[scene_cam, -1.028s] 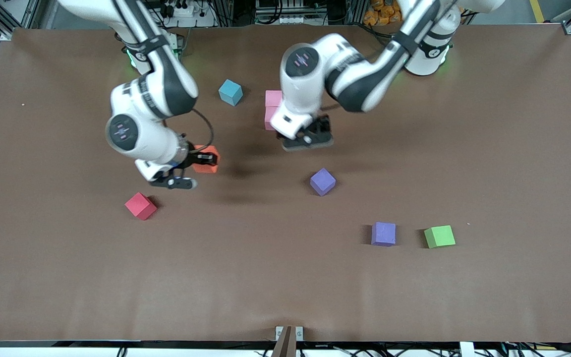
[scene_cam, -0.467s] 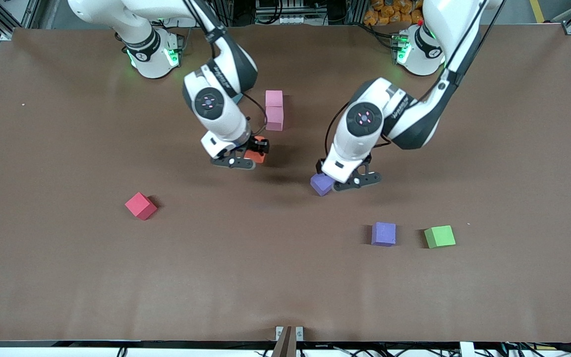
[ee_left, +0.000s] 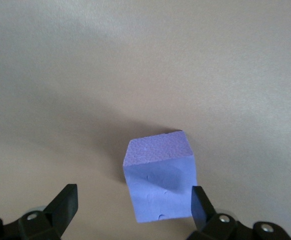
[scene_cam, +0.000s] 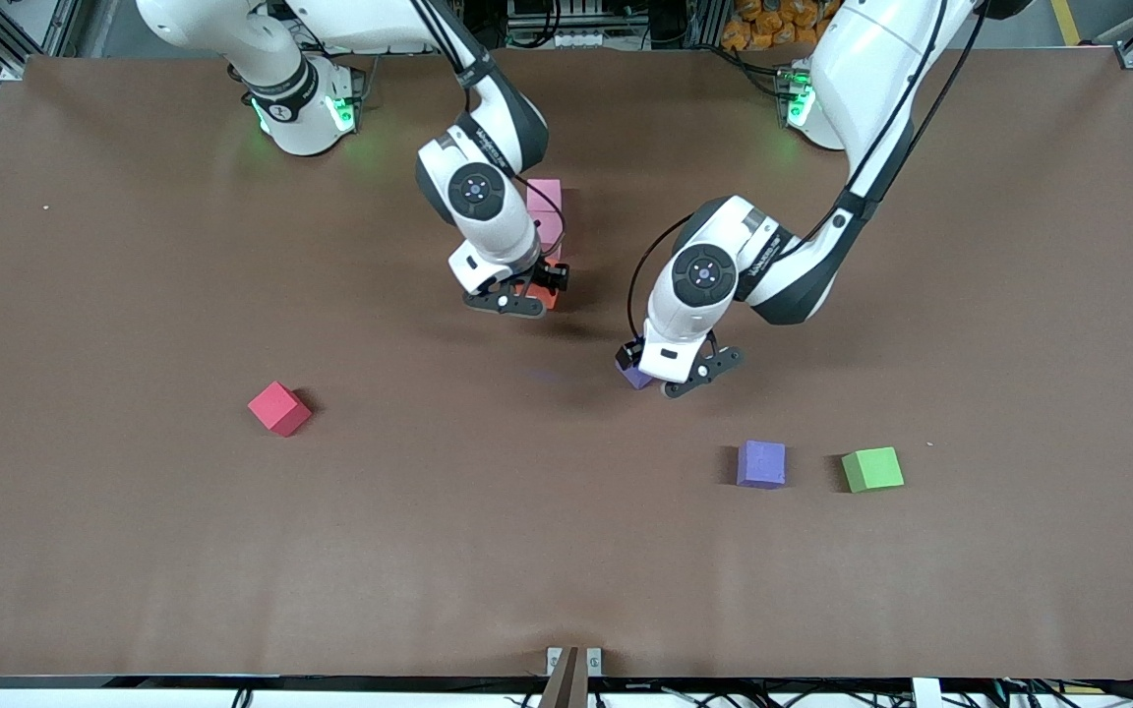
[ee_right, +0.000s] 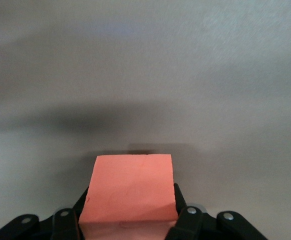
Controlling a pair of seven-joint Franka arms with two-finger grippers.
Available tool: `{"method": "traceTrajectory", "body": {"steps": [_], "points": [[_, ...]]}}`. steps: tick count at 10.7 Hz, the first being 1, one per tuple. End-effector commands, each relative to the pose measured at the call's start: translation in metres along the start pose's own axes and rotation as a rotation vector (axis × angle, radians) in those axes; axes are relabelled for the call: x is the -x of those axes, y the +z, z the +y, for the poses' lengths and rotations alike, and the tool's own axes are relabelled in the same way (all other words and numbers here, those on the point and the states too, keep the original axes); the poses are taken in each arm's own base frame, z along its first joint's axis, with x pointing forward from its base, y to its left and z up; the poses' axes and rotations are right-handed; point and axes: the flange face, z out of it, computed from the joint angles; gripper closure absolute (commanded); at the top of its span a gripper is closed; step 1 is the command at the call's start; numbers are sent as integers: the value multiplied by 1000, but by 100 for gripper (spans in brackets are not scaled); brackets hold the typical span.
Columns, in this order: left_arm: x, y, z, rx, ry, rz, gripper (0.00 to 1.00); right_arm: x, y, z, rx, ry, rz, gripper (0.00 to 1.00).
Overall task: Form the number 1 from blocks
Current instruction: 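Grasp the purple cube with the left gripper while the right gripper reaches red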
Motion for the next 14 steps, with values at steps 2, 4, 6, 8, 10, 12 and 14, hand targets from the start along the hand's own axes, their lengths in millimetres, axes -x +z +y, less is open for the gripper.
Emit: {"method": "traceTrajectory", "body": {"steps": [2,4,6,8,10,12,14], "points": [[0,1,6,37,-38,-2,0,22,11,1,14,-8,-18,54],[0,9,9,52,-53,0,0,34,17,-1,25,-25,-24,49],[7,21,13,55,-46,-5,0,35,19,1,31,-24,-28,39],[8,28,14,58,-45,-8,0,36,22,5,40,-25,-32,37],[11,36,18,77,-39,-6,7,35,18,4,35,-26,-30,0],[13,41,18,71,-5,6,71,23,-13,7,-1,-10,-17,0],[13,38,20,65,57,36,100,-2,-55,32,-23,33,-20,0]]}}
